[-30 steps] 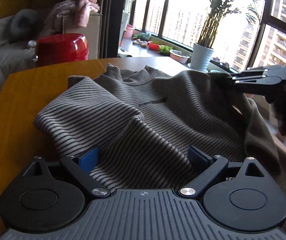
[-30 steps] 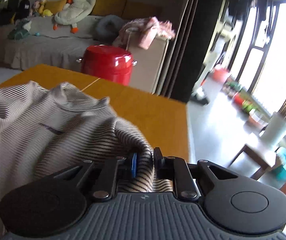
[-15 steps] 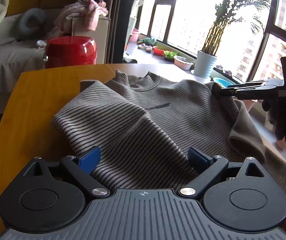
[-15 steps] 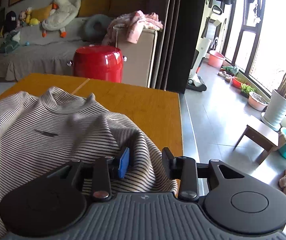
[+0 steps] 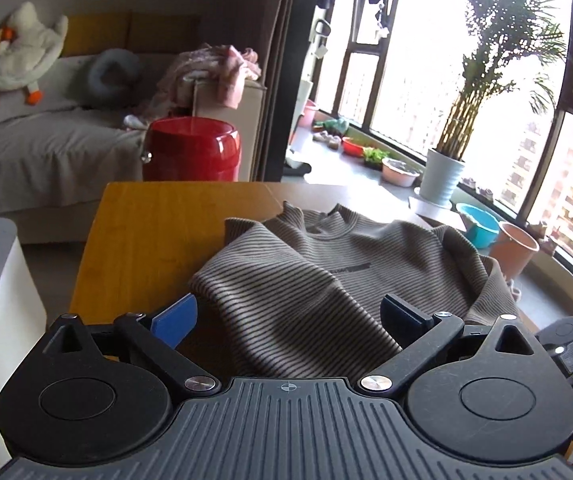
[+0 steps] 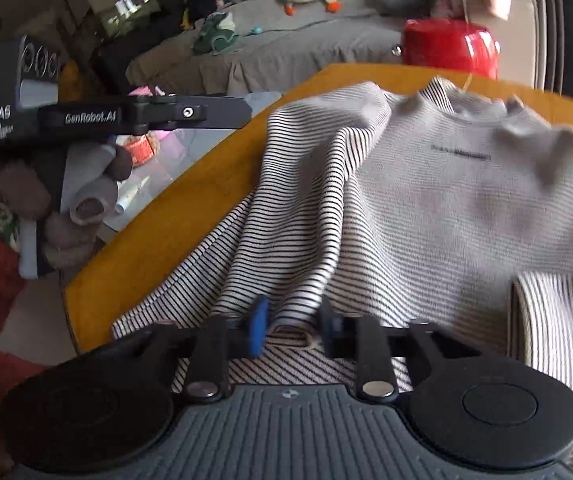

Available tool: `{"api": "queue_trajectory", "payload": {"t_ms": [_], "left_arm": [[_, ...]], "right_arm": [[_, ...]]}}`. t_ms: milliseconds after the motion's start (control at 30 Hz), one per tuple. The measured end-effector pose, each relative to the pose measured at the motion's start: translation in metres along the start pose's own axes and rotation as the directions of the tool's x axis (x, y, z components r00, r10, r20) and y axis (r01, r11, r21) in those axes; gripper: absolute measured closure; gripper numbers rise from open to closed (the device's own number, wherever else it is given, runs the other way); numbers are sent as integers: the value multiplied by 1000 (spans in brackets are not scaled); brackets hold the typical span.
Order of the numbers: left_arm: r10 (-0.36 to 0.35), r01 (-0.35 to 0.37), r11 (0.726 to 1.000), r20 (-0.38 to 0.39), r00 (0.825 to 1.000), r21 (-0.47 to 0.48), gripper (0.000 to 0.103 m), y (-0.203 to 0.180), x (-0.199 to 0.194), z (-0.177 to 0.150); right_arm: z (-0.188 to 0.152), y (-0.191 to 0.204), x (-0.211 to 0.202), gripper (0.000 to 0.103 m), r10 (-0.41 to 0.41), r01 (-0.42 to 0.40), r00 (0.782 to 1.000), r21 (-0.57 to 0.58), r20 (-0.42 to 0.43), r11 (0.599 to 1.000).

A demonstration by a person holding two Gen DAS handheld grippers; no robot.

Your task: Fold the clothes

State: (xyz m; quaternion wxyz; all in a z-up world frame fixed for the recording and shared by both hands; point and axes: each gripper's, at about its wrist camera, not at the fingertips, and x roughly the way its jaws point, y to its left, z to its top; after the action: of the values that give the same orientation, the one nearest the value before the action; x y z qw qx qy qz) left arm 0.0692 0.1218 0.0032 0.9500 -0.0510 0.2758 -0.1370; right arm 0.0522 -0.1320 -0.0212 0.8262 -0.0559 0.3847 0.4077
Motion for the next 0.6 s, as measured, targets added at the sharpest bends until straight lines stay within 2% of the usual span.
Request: {"api": "queue_trajectory", "payload": {"t_ms": [67, 100, 167, 267, 333, 400, 500, 567, 600], "left_arm": [[-15, 15, 1000, 12, 1000, 0, 1, 2, -5, 1], [-23, 23, 1000, 19, 1000, -1, 1, 3, -6, 1], [-39, 39, 999, 27, 999, -5, 0, 3, -8, 1], [-50, 50, 999, 16, 999, -1, 0, 0, 7, 1], [-29, 29, 999, -7, 1000, 26, 0, -5, 25, 2], [30, -28, 998, -43, 999, 61, 0, -9, 53, 6], [146, -139, 986, -62, 987, 96, 0, -9, 86, 15], [242, -238, 968, -47, 969, 86, 0, 2, 96, 20], [267, -265, 963, -46, 963, 53, 0, 11, 96, 22]], "right_arm": [[27, 0, -21, 95, -35, 38, 994, -25, 107, 999], [44, -3, -36, 95, -67, 74, 981, -32, 180, 997], [80, -9, -65, 95, -126, 143, 939, -30, 321, 989], [127, -24, -102, 95, -163, 176, 868, 17, 469, 984], [150, -32, -116, 95, -182, 191, 833, 38, 523, 981], [168, -40, -123, 95, -200, 207, 805, 50, 559, 977], [182, -52, -118, 95, -227, 235, 786, 61, 575, 970], [186, -67, -107, 95, -237, 229, 794, 86, 560, 970], [186, -75, -101, 95, -238, 221, 802, 98, 547, 970]]}}
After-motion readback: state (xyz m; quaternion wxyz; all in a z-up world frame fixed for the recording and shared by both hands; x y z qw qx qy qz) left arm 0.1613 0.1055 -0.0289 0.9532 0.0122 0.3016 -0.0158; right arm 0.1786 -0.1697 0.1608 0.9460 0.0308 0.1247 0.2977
